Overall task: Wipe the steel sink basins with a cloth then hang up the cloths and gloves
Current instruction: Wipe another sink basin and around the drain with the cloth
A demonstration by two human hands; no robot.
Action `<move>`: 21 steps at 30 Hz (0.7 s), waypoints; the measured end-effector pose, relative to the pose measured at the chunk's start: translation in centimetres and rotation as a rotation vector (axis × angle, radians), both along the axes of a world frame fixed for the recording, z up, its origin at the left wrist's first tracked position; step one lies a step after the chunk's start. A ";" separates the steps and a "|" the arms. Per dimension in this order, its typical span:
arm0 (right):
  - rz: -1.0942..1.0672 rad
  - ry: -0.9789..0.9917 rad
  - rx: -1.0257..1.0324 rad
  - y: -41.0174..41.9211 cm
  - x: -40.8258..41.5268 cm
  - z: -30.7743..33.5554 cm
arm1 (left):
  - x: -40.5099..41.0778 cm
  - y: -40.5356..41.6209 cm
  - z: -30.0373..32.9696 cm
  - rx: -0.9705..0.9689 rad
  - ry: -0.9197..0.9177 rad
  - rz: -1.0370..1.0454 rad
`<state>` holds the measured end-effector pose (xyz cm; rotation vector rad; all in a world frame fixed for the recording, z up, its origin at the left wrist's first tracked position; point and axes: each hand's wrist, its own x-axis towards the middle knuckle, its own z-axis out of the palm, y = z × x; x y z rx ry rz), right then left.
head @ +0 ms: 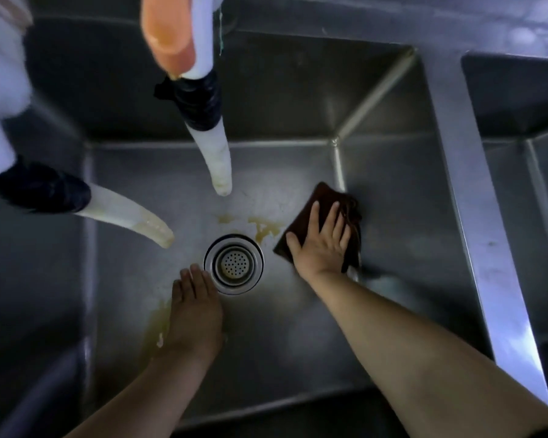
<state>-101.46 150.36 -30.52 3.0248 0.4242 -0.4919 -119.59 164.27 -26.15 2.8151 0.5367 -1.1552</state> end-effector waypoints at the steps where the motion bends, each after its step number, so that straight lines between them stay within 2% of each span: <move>1: 0.006 -0.030 0.010 0.9 1.2 -0.1 | 0.0 0.0 0.0 -0.003 0.004 0.003; 10: 0.137 -0.211 0.024 8.0 10.0 -1.7 | 0.0 0.2 -0.9 -0.049 0.017 0.047; 15: 0.337 -0.167 0.045 7.4 7.5 -1.6 | 0.1 0.0 -0.7 -0.015 0.027 0.035; 21: 0.528 -0.067 0.113 4.4 0.2 -1.1 | 0.4 -0.2 0.0 -0.003 0.041 0.048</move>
